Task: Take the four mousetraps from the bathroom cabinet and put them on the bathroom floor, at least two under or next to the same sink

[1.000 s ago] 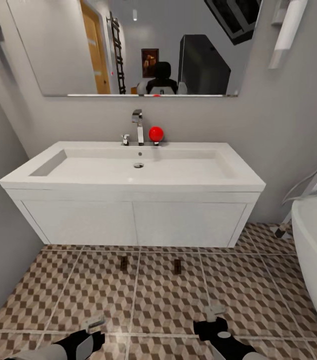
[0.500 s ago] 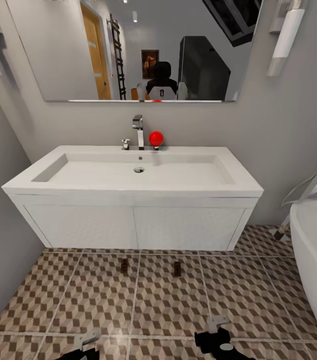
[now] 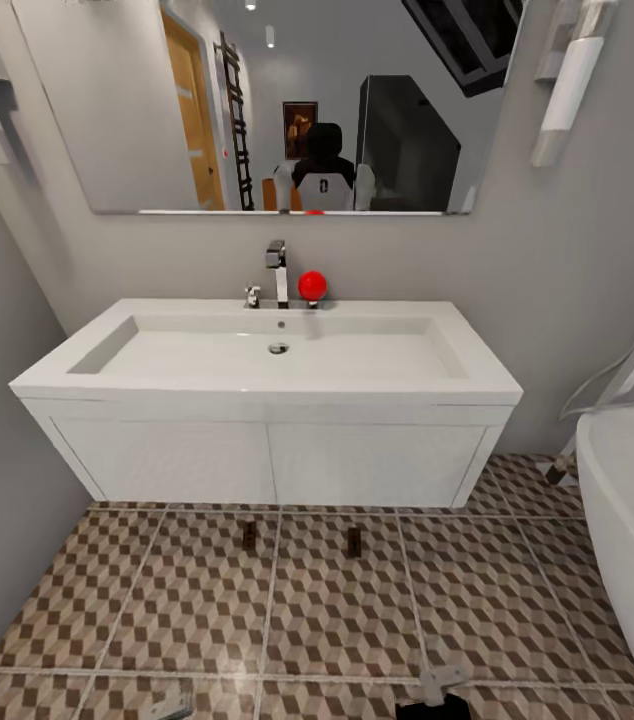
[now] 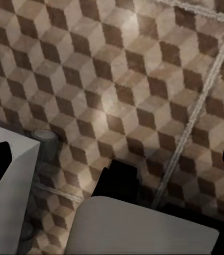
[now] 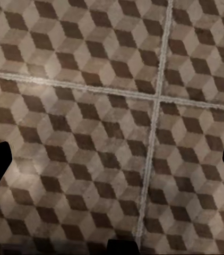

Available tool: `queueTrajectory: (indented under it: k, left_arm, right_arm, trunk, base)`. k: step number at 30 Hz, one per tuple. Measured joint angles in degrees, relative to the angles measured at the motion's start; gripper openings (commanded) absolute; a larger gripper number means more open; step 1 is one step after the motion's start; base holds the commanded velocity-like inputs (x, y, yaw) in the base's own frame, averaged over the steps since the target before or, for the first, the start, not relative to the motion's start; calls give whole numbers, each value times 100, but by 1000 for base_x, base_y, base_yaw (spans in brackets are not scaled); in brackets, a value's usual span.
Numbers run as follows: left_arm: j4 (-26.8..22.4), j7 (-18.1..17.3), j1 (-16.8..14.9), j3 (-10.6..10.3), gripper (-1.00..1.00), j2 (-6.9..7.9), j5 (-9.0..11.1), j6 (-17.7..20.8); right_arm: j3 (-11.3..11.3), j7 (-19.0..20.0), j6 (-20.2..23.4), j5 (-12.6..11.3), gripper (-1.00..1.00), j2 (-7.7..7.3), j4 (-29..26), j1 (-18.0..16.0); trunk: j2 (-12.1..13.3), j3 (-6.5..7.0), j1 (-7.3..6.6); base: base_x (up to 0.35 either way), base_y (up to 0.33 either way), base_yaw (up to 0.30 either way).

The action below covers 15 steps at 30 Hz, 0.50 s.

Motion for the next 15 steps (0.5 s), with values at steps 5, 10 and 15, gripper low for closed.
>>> queueTrajectory:
  k: [5, 10, 15]
  left_arm:
    - [2, 0, 86, 0, 100, -2, -5, 0]
    - [2, 0, 134, 0, 100, 8, -2, 0]
    - [2, 0, 158, 0, 100, 13, -5, -5]
  right_arm:
    - [-2, -79, -14, -7, 100, -81, 55, 38]
    - [-2, -123, -18, -46, 100, -175, 78, 50]
    - [-2, -132, -18, -54, 100, -197, 156, 68]
  trunk:
    - [201, 90, -110]
    - [401, 180, -220]
    - [602, 269, -330]
  base:
    - [0, 0, 0]
    - [0, 0, 0]
    - [0, 0, 0]
